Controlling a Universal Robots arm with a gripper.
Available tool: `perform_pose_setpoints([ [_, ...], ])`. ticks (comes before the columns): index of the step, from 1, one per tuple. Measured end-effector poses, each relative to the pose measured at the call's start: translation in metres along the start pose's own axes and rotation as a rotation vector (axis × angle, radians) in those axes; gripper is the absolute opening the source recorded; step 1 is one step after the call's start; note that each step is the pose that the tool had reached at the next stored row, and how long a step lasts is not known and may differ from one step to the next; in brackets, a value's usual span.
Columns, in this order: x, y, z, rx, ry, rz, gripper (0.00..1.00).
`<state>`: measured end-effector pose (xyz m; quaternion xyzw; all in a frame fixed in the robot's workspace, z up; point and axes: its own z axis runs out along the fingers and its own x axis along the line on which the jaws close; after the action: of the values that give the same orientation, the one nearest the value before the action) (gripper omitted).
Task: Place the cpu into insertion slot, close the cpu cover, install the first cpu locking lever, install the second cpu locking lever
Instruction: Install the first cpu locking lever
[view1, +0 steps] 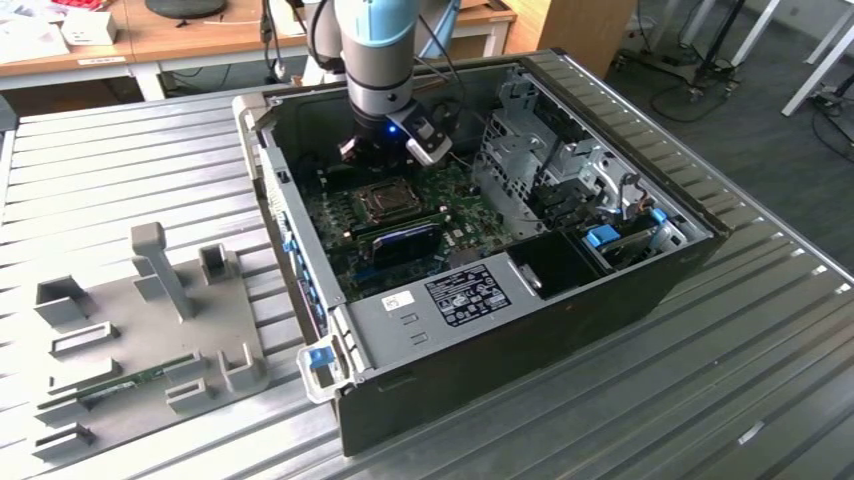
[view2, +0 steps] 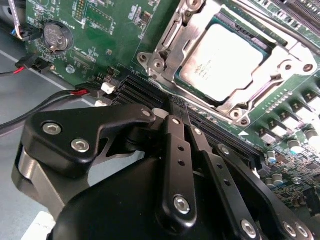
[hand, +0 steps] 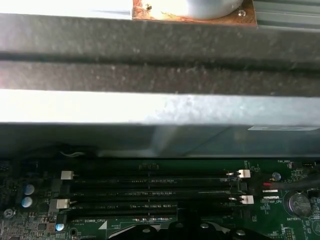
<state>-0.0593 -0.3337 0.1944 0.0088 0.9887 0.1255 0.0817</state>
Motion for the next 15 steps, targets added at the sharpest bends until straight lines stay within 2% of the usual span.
perform_pose_setpoints([
  [15,0.0009,-0.0014,0.0049,0.0005,0.0004,0.0,0.11],
])
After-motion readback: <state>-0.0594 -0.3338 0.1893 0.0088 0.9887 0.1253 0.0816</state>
